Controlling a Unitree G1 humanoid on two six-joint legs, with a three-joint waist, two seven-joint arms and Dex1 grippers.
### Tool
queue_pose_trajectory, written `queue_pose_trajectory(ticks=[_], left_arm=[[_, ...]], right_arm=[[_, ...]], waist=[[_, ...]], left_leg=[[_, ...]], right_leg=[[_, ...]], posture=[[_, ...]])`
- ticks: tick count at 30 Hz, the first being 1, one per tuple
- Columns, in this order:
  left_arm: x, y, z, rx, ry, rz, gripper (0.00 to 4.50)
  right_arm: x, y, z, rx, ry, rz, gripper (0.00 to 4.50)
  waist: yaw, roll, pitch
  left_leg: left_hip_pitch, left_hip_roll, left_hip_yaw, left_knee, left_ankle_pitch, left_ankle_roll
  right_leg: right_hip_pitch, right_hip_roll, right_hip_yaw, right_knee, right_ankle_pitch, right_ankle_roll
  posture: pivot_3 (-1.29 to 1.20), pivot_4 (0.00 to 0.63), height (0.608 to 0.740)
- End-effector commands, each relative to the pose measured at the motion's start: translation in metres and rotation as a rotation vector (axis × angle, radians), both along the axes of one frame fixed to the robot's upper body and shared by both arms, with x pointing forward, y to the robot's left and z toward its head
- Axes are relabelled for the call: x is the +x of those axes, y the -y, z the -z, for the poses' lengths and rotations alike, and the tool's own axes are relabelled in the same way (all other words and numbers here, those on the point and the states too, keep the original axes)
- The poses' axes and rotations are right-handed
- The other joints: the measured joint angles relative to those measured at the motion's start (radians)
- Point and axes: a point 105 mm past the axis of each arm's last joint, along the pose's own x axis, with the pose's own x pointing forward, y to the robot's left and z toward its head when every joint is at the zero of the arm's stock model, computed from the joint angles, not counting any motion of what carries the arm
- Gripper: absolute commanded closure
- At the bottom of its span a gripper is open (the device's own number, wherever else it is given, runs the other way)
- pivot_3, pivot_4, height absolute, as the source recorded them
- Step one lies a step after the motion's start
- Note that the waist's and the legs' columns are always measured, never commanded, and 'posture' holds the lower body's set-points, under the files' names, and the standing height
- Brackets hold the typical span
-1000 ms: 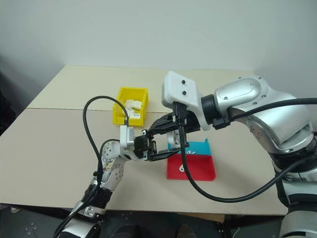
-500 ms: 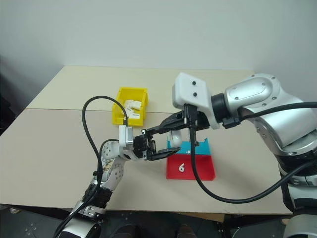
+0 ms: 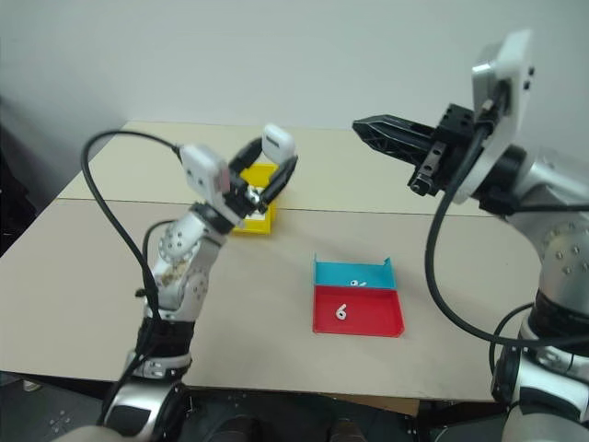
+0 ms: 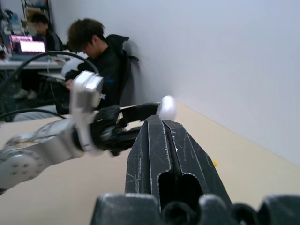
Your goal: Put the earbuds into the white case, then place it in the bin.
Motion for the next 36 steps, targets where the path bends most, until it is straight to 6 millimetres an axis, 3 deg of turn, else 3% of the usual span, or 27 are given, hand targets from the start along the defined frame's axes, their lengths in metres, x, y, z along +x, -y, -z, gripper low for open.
queue_pose_trajectory(ticks=[1, 6, 8, 11, 13, 17, 19, 23, 25, 30, 36], left_arm=[[0.032, -0.019, 0.011, 0.048, -0.085, -0.257, 1.71], [0.065, -0.035, 0.042, 0.139, -0.195, -0.478, 1.71], [0.071, -0.038, 0.055, 0.153, -0.262, -0.488, 1.71], [0.077, -0.042, 0.067, 0.11, -0.335, -0.496, 0.79], [0.08, -0.043, 0.067, 0.094, -0.34, -0.505, 0.12], [0.081, -0.045, 0.055, 0.064, -0.283, -0.525, 0.05], [0.077, -0.044, 0.041, -0.053, -0.266, -0.419, 0.05], [0.049, -0.041, 0.016, -0.175, -0.214, -0.095, 0.05], [0.031, -0.046, 0.015, -0.14, -0.196, -0.012, 0.05], [-0.024, -0.071, 0.033, 0.046, -0.192, 0.104, 0.05], [-0.093, -0.125, 0.059, 0.308, -0.293, 0.2, 0.05]], right_arm=[[-0.012, -0.004, 0.004, 0.006, 0.033, 0.023, 4.48], [-0.008, -0.003, 0.023, -0.015, -0.037, 0.05, 4.48], [-0.006, -0.001, 0.027, -0.022, -0.05, 0.066, 4.48], [-0.003, 0.0, 0.029, -0.01, -0.063, 0.082, 4.5], [-0.002, -0.001, 0.031, -0.014, -0.07, 0.087, 4.5], [0.0, -0.004, 0.036, -0.036, -0.085, 0.09, 4.5], [0.0, -0.005, 0.041, -0.069, -0.092, 0.101, 4.5], [-0.003, 0.003, 0.065, -0.28, -0.057, 0.164, 4.5], [-0.006, 0.015, 0.079, -0.393, -0.054, 0.18, 4.5], [-0.015, 0.053, 0.106, -0.657, -0.077, 0.163, 4.5], [-0.031, 0.099, 0.106, -0.758, -0.125, 0.117, 4.5]], waist=[[0.0, 0.0, 0.0], [0.001, 0.0, 0.0], [0.001, 0.0, 0.0], [0.0, 0.0, 0.0], [0.001, 0.0, 0.0], [0.003, 0.0, 0.0], [0.003, 0.0, 0.0], [0.002, 0.0, 0.0], [0.001, 0.0, 0.0], [-0.015, 0.0, 0.0], [-0.025, -0.001, 0.001]], left_leg=[[0.0, 0.0, 0.0, 0.0, 0.0, 0.0], [0.0, 0.0, 0.0, 0.0, 0.0, 0.0], [-0.001, 0.0, 0.0, 0.0, 0.0, 0.0], [-0.002, 0.0, 0.0, 0.0, 0.0, 0.0], [-0.002, 0.0, 0.0, 0.0, 0.0, 0.0], [-0.002, -0.001, 0.0, 0.0, 0.0, 0.0], [-0.002, -0.001, 0.0, 0.0, 0.0, 0.0], [-0.003, 0.0, 0.0, 0.0, 0.0, 0.0], [-0.003, 0.0, 0.0, 0.0, 0.0, 0.0], [0.0, 0.0, 0.001, 0.0, 0.001, -0.001], [0.009, 0.001, 0.002, 0.0, 0.001, -0.001]], right_leg=[[0.0, 0.0, 0.0, 0.0, 0.0, 0.0], [0.0, 0.0, -0.001, 0.0, 0.0, 0.0], [-0.001, 0.0, -0.001, -0.001, 0.0, 0.0], [-0.002, 0.0, -0.001, -0.001, 0.0, 0.0], [-0.002, 0.0, -0.001, -0.001, 0.0, 0.0], [-0.002, 0.0, -0.001, -0.001, 0.0, 0.0], [-0.001, 0.0, -0.001, -0.001, 0.0, 0.0], [-0.002, 0.0, -0.001, -0.001, 0.0, 0.0], [-0.002, 0.0, -0.001, -0.002, 0.0, 0.0], [0.0, 0.0, 0.0, 0.0, 0.0, 0.001], [0.009, 0.0, 0.0, -0.001, -0.001, 0.0]], posture=[[0.0, 0.15, 0.74], [0.0, 0.15, 0.74], [0.0, 0.15, 0.74], [0.0, 0.15, 0.74], [0.0, 0.15, 0.74], [0.0, 0.15, 0.74], [0.0, 0.15, 0.74], [0.0, 0.15, 0.74], [0.0, 0.15, 0.74], [0.0, 0.15, 0.74], [0.0, 0.15, 0.74]])
